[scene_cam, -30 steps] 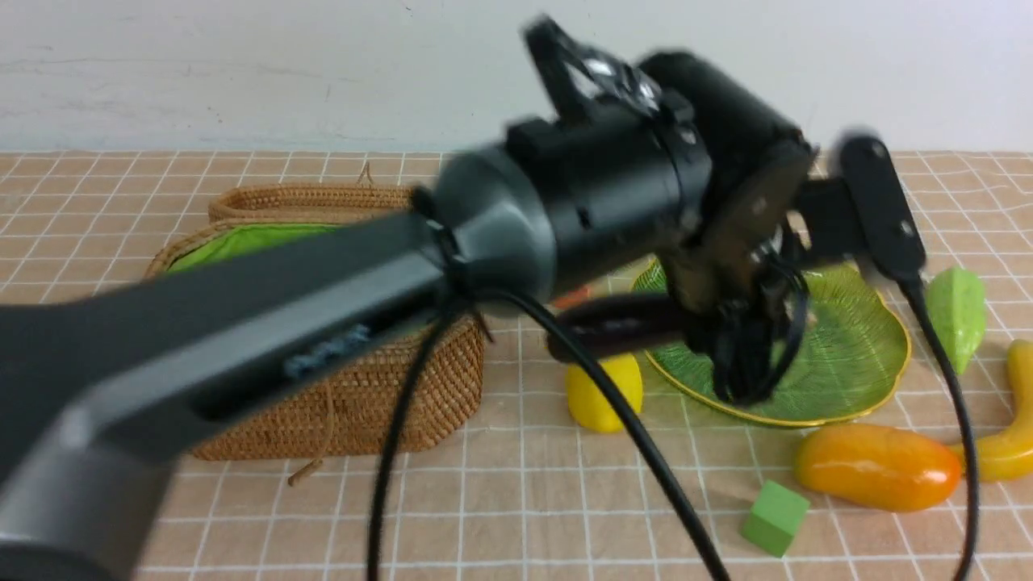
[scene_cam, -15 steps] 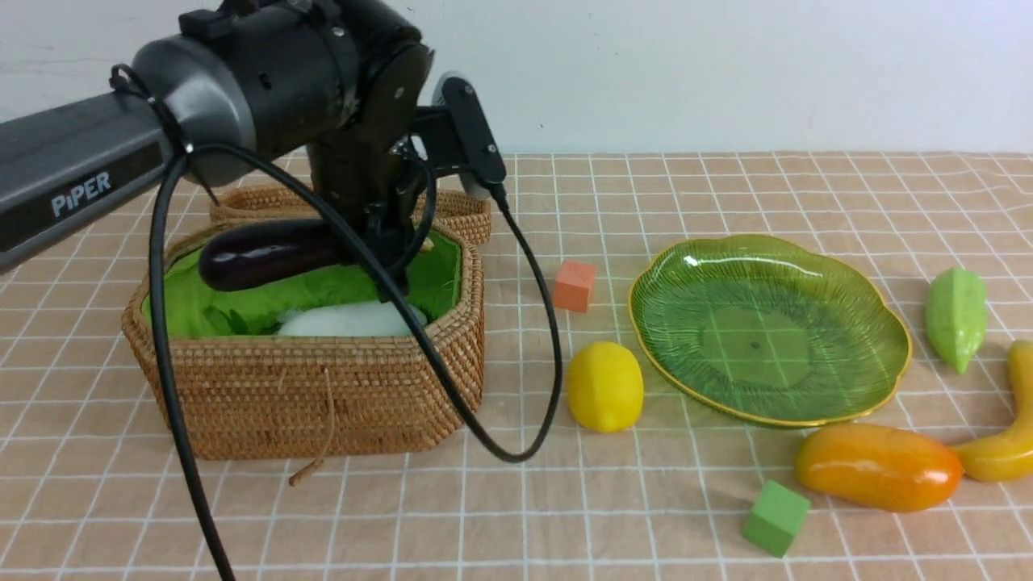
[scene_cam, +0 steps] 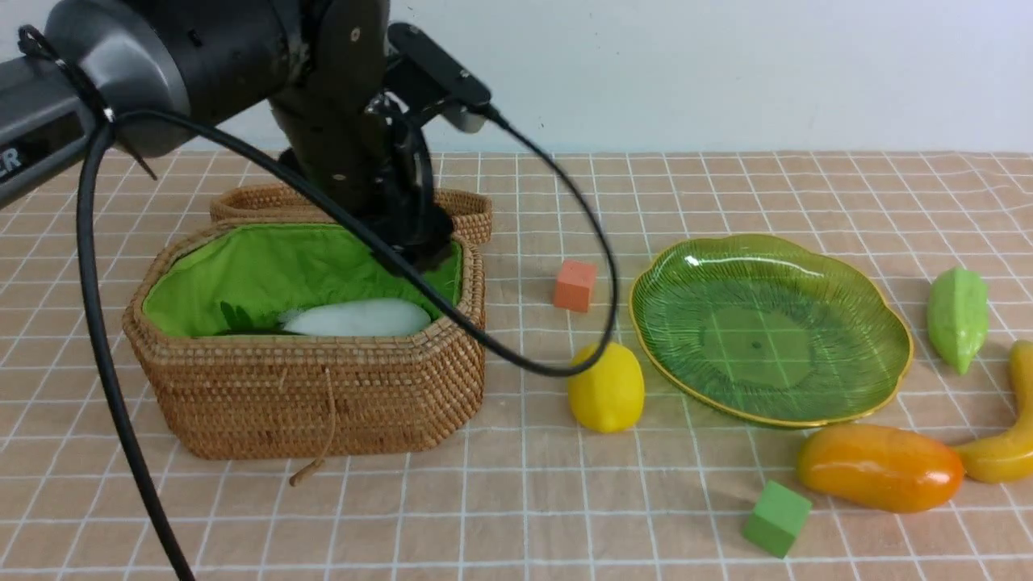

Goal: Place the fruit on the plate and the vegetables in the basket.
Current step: Grab a lemon with your left arm and place it on the plate on the right

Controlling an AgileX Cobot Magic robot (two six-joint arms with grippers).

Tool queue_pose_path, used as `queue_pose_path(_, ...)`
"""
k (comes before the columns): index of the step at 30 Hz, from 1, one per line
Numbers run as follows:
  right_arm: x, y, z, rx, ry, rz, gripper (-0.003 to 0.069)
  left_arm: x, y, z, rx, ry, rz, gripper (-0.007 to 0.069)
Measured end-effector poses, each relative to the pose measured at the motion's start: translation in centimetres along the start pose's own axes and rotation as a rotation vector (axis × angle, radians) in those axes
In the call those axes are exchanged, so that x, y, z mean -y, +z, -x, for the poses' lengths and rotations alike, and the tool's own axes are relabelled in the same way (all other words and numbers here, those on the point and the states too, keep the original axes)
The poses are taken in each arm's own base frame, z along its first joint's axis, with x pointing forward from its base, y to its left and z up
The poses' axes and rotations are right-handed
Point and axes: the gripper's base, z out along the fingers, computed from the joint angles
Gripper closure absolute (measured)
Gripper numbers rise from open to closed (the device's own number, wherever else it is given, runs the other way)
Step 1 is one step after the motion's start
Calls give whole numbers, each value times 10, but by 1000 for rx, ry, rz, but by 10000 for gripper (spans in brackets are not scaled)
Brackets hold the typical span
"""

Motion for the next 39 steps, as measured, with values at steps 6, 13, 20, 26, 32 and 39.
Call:
queue_pose_path(6,0,0,0,2,-4,-3,529,84,7,22,15,-167,-244,253)
queue_pose_path(13,2,-19,11,48,-27,-41,525,109,81,35,-69,-178,-248,195)
queue_pose_path(20,1,-27,14,57,-30,-43,523,112,121,48,-15,-208,-218,62)
queue_pose_path(26,1,-27,10,18,-28,-38,522,111,145,47,15,-173,-151,39)
queue_pose_path(32,1,-27,10,11,-27,-37,522,113,163,39,-41,-208,-108,41)
queue_pose_path(39,1,-27,10,12,-29,-37,517,112,162,33,-110,-242,-95,87)
